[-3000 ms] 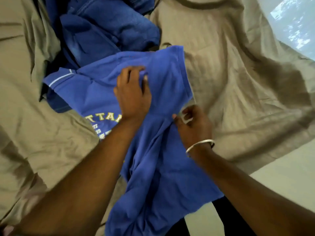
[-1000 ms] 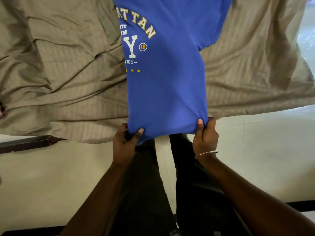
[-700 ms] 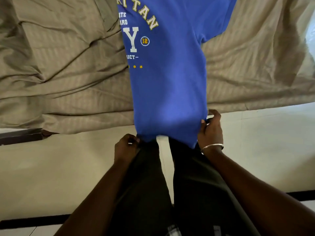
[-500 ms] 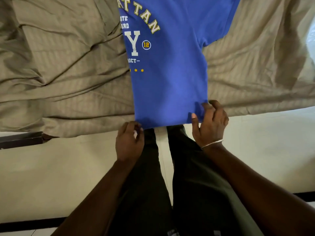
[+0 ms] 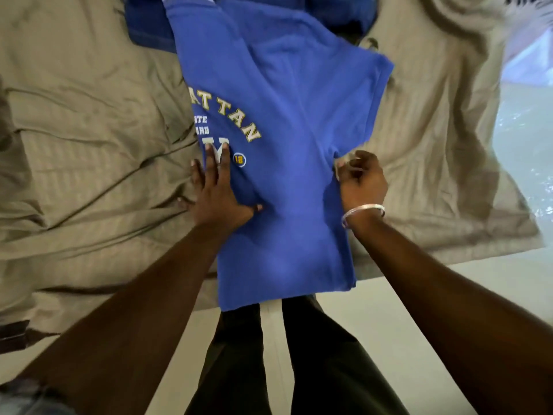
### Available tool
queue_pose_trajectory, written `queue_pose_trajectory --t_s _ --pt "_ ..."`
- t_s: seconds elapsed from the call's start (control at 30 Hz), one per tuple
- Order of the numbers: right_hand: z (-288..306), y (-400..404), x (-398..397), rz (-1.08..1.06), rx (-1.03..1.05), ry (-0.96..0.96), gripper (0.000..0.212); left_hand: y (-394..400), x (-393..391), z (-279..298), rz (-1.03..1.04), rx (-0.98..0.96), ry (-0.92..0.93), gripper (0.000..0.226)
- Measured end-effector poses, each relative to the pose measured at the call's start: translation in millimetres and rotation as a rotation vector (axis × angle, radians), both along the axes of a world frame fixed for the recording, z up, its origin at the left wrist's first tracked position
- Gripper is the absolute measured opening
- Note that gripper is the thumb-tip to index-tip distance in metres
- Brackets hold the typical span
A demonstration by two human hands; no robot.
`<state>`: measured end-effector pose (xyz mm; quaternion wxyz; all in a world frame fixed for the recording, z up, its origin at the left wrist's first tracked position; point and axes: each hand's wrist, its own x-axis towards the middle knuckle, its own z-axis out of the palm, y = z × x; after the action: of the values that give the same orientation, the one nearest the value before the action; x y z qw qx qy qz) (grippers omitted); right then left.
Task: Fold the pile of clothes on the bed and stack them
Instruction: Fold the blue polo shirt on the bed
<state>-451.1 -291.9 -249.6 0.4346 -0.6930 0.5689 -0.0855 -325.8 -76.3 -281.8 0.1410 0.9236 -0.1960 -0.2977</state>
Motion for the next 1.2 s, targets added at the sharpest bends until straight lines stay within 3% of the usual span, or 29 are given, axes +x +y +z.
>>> queue_pose_trajectory --t_s 0.17,0.27,0.33,0.47,0.6,0.7,0.77,0.83,0.9,0.97,1.03,1.1,1.13,1.2 --pt "-13 -45 62 -0.645 0.467 -0.158 0.054 1 4 -10 -0.012 -0.018 0.015 0.145" --pt "-8 -56 80 -0.721 0.507 -0.242 0.029 -4 6 -7 -0.09 -0.035 -0.026 0.146" --pt "2 -53 85 -0.655 0.352 -0.383 0.017 -4 8 -7 -0.088 -0.038 -0.016 0.144" --pt "16 -27 74 -0.052 -0.213 -0.404 0.025 -4 12 -6 -0.099 -0.041 -0.003 0.143" --pt "24 17 70 0.614 -0.371 -0.404 0.023 -4 12 -6 -0.058 0.033 0.055 0.143" --pt "10 44 59 1.171 -0.372 -0.107 0.026 5 16 -19 -0.074 0.013 0.055 0.142" --pt "8 56 40 1.296 -0.195 0.049 0.033 8 12 -12 -0.053 -0.081 0.062 0.138" --pt "11 62 14 1.167 -0.124 0.026 0.038 13 3 -2 0.054 -0.188 0.083 0.119" --pt "18 65 -16 0.924 -0.244 -0.027 0.041 23 -7 7 0.204 -0.239 0.054 0.086" --pt "28 67 -43 0.679 -0.343 0.145 0.048 34 -21 16 0.273 -0.259 -0.08 0.059" --pt "35 66 -68 0.479 -0.234 0.502 0.056 42 -39 26 0.328 -0.181 -0.159 0.05" --pt "41 72 -93 0.405 -0.037 0.815 0.061 53 -59 33 0.417 -0.045 -0.116 0.049" --pt "42 77 -103 0.427 -0.01 0.861 0.061 58 -68 36 0.457 0.013 -0.05 0.048" --pt "42 87 -118 0.43 -0.037 0.752 0.05 67 -85 43 0.525 0.045 0.119 0.043"
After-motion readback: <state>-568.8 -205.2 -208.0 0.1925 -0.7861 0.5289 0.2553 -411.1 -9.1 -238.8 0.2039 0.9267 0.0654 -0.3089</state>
